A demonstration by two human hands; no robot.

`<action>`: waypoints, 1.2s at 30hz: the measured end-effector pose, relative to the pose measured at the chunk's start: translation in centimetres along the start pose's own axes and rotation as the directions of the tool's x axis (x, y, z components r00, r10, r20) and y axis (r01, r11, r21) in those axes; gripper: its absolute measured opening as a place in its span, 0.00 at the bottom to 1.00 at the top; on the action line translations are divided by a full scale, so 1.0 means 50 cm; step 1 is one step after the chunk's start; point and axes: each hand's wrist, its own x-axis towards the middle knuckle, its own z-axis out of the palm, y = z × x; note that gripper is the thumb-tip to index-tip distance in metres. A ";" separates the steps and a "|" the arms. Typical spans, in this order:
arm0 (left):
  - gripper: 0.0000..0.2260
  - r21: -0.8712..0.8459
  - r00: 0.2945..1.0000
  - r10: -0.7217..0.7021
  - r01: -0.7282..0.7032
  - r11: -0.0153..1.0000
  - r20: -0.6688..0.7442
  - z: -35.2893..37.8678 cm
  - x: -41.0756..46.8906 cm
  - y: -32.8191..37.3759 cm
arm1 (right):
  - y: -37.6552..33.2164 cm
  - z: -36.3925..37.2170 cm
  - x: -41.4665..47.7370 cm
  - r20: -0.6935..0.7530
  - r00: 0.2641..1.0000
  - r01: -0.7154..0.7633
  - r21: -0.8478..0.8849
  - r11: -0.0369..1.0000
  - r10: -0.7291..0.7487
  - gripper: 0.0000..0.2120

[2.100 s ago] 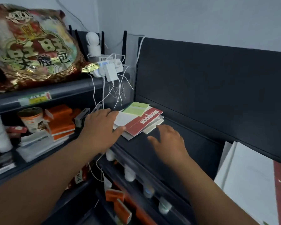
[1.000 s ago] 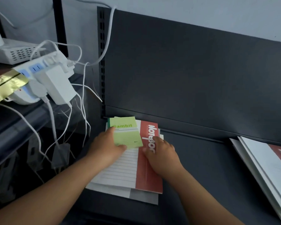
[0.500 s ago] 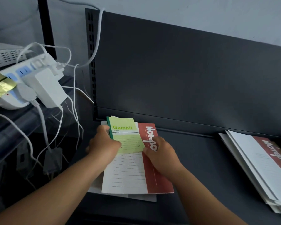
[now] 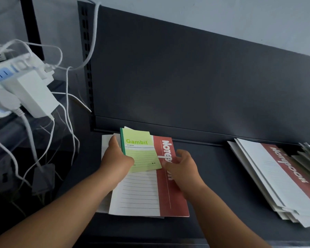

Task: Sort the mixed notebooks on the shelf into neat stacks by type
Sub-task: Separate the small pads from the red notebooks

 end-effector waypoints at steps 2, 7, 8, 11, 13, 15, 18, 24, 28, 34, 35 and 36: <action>0.37 -0.016 1.000 -0.013 0.013 1.000 0.014 0.006 0.002 -0.001 | 0.002 -0.003 0.003 -0.007 1.000 -0.023 0.018 1.000 0.024 0.32; 0.42 -0.021 0.998 0.052 -0.051 0.998 0.046 0.012 -0.004 0.009 | 0.011 -0.013 0.016 -0.007 0.988 -0.148 0.188 0.971 0.152 0.41; 0.43 -0.011 0.997 0.060 -0.060 0.998 0.054 0.013 -0.005 0.009 | 0.013 -0.016 0.017 0.000 0.981 -0.187 0.232 0.955 0.192 0.41; 0.44 0.009 0.995 0.075 -0.076 0.997 0.061 0.016 -0.007 0.005 | 0.016 -0.027 0.016 0.056 0.963 -0.267 0.291 0.919 0.262 0.25; 0.45 0.012 0.995 0.076 -0.077 0.997 0.063 0.017 -0.006 0.005 | 0.017 -0.032 0.017 0.104 0.960 -0.280 0.264 0.923 0.262 0.14; 0.45 -0.013 0.996 0.065 -0.065 0.998 0.068 0.016 -0.006 0.007 | 0.014 -0.031 0.017 0.121 0.965 -0.255 0.250 0.934 0.232 0.11; 0.46 -0.061 0.997 0.035 -0.030 0.998 0.073 0.013 -0.009 0.011 | 0.009 -0.023 0.019 0.095 0.978 -0.204 0.246 0.947 0.186 0.16; 0.45 -0.103 0.995 0.072 -0.066 0.992 0.063 0.004 -0.013 0.031 | 0.006 -0.015 0.022 0.026 0.989 -0.147 0.288 0.946 0.146 0.21; 0.18 -0.249 0.983 0.009 0.037 0.968 0.182 -0.004 -0.009 0.050 | -0.007 -0.030 0.016 -0.013 0.996 -0.082 0.302 0.950 0.090 0.20; 0.15 -0.333 0.950 0.046 0.063 0.941 0.309 0.002 -0.004 0.077 | -0.021 -0.071 0.010 0.124 0.984 -0.173 0.466 0.868 0.129 0.17; 0.15 -0.341 0.943 0.051 0.068 0.937 0.328 0.004 -0.005 0.083 | -0.021 -0.079 0.008 0.153 0.980 -0.186 0.487 0.854 0.126 0.17; 0.14 -0.348 0.936 0.053 0.077 0.935 0.349 0.007 -0.005 0.087 | -0.021 -0.088 0.007 0.172 0.978 -0.189 0.502 0.844 0.117 0.17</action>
